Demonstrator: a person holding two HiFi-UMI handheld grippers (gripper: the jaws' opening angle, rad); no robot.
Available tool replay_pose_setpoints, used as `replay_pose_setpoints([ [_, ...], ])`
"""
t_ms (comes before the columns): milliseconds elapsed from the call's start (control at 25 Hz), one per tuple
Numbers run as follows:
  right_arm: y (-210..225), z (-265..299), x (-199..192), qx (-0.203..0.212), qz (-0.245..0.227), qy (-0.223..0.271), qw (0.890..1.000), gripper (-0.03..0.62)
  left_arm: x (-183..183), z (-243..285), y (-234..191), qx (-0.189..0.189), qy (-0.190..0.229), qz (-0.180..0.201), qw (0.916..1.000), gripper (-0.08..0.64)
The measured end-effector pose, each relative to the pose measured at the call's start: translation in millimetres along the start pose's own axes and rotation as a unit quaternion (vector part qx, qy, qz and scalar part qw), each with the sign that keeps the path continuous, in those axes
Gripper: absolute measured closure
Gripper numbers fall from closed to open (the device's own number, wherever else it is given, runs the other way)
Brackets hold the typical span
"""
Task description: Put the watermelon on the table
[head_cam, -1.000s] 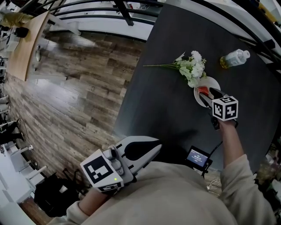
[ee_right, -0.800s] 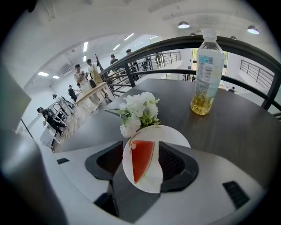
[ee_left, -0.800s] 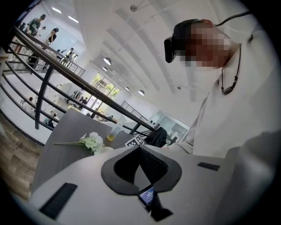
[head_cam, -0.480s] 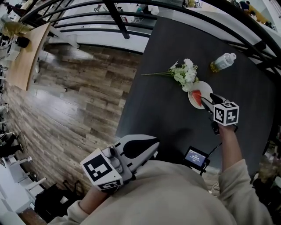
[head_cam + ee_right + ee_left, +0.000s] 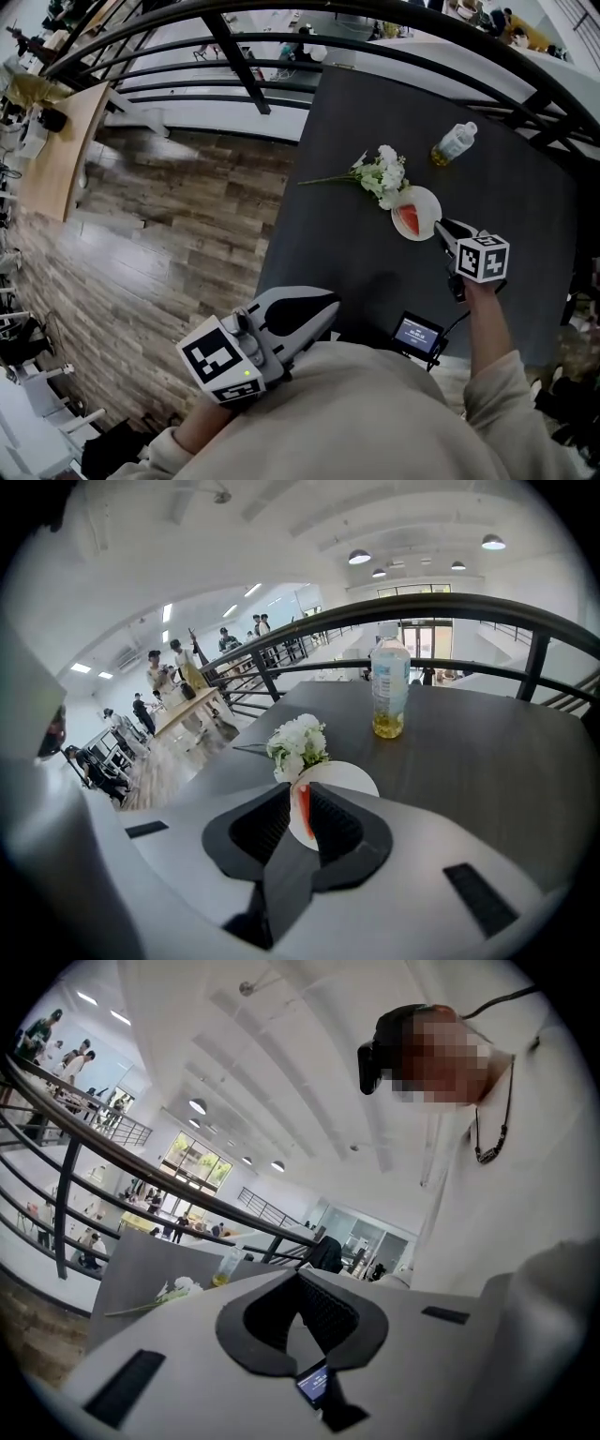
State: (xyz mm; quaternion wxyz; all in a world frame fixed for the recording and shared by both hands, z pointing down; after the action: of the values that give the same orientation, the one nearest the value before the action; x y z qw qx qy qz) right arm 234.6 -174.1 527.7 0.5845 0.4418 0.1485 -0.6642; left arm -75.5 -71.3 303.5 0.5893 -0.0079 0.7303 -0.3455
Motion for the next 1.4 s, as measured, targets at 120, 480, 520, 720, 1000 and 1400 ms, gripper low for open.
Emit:
replay_pose_setpoints([
  [120,-0.9,-14.6,4.5,0.001,0.003,0.017,1.0,0.557,5.9,6.0,1.1,-0.013,0.004,0.005,0.9999,0.557],
  [480,-19.3,-66.0,15.0,0.02,0.032,0.066,0.997,0.577,17.3,38.3,12.5,-0.075,0.006,0.014,0.9971,0.557],
  [520,-28.0,-71.4,18.2,0.029,0.042,0.077,0.996,0.577,18.6,42.2,13.3,-0.082,0.006,0.012,0.9966,0.557],
  [720,-77.9,-100.2,39.1,0.07,0.028,0.13,0.989,0.577,28.5,65.9,20.4,-0.12,0.007,0.029,0.9923,0.557],
  [1000,-108.9,-164.8,87.8,0.087,0.041,0.231,0.968,0.578,37.3,92.9,32.7,-0.169,0.004,0.045,0.9846,0.557],
  [1400,-114.2,-214.6,108.7,0.067,0.009,0.273,0.96,0.58,40.0,112.0,46.6,-0.206,-0.001,0.066,0.9764,0.557],
])
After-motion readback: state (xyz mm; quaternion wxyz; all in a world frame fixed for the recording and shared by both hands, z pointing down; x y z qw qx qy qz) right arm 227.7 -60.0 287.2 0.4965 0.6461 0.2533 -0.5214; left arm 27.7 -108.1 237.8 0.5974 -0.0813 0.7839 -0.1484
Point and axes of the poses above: the fingertips, and each gripper's own axes: z forward along the fingers, y to its right, x out of its top, the point moved 5 cm from there along -z, backward along the fingers, and after that the axes turned 15 degrees about y, right-handed, at the moved point
